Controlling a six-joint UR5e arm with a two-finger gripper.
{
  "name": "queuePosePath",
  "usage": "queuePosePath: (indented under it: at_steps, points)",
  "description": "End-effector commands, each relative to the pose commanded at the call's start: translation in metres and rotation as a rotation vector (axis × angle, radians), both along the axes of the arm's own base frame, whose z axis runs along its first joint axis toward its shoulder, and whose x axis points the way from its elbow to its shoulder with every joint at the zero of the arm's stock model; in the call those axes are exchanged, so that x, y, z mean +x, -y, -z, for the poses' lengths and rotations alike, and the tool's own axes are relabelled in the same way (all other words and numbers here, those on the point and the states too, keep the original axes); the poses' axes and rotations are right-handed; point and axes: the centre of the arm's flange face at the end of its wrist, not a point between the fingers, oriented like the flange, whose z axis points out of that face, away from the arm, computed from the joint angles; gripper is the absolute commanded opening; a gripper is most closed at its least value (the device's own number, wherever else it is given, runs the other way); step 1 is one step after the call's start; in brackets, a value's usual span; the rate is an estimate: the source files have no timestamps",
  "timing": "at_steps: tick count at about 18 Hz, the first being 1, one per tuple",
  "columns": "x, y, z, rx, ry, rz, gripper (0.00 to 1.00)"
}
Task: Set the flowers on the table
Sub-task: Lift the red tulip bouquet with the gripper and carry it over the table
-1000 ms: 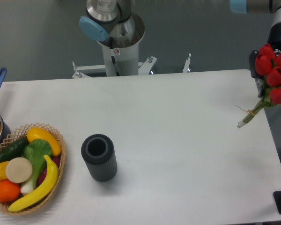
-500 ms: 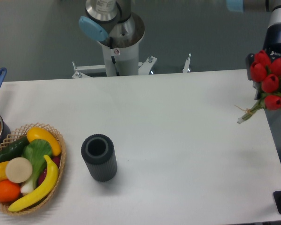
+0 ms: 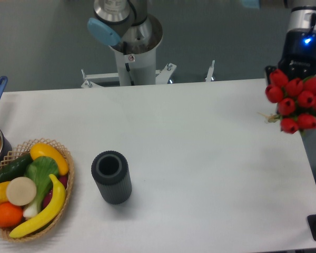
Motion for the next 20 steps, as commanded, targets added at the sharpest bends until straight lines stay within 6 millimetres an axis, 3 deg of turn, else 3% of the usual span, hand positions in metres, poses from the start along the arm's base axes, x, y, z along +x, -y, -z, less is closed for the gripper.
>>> queuePosePath:
  at_steps: [14, 20]
  points:
    - [0.041, -0.087, 0.1, -0.431, 0.044, 0.078, 0.43]
    - [0.046, -0.105, 0.133, -0.472, 0.08, 0.112, 0.43]
